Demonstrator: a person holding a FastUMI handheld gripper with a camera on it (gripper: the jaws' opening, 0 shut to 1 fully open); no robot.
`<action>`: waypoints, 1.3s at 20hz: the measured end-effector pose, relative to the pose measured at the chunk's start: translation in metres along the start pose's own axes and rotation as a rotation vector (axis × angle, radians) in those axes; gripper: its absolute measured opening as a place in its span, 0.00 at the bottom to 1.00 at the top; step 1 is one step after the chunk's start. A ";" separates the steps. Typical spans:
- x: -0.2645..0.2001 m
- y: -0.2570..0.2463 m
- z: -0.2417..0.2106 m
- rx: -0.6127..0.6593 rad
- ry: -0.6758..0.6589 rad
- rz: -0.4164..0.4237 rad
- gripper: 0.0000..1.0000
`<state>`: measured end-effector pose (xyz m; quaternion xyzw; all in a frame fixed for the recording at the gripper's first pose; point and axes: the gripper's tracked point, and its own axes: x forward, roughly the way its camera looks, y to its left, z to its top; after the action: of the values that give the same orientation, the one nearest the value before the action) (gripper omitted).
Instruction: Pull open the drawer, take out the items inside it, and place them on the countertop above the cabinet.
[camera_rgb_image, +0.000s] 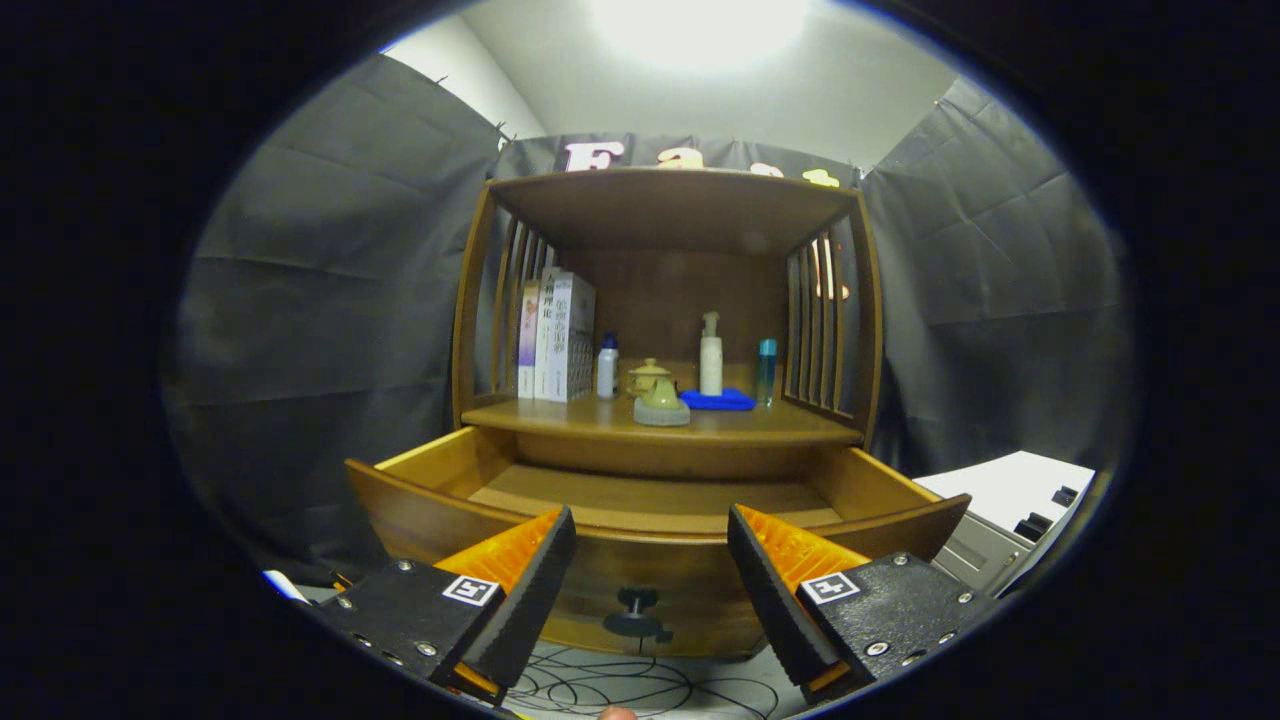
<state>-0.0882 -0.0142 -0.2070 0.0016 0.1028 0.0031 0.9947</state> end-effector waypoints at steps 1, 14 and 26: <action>0.001 0.001 -0.008 -0.013 0.017 -0.004 0.94; 0.023 -0.005 -0.046 -0.027 0.063 -0.075 0.95; 0.060 -0.007 -0.042 -0.063 0.084 -0.064 0.95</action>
<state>-0.0377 -0.0202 -0.2603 -0.0332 0.1446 -0.0255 0.9886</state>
